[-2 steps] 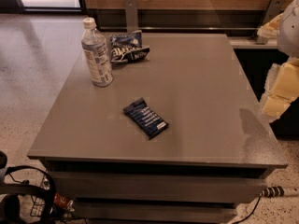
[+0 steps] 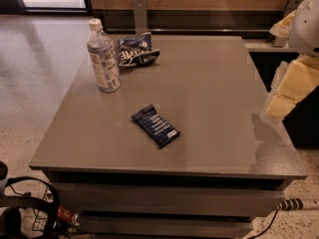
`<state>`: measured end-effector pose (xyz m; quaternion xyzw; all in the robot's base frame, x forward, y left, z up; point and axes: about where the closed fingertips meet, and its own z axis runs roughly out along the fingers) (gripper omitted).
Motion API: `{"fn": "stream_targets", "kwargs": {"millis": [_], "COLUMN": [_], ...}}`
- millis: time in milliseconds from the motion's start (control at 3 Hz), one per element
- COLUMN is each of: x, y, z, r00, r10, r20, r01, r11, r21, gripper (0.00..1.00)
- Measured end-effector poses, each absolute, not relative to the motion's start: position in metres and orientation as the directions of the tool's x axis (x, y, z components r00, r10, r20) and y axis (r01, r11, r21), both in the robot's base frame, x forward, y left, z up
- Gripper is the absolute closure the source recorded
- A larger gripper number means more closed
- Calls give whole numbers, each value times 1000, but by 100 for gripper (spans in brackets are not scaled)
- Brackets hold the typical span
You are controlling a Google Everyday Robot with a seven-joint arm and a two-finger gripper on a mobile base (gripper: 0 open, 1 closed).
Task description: Move rxbar blueberry near blue chip bag
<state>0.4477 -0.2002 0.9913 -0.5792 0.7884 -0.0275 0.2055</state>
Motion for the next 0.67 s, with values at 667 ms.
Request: {"fn": "stream_targets", "kwargs": {"millis": [667], "x": [474], "y": [-125], "z": [966], "r00": [-394], "r10": [-807], "r20": [-440], "r01": [-835], "r11": [515], "r21": [-196], "gripper": [0]}}
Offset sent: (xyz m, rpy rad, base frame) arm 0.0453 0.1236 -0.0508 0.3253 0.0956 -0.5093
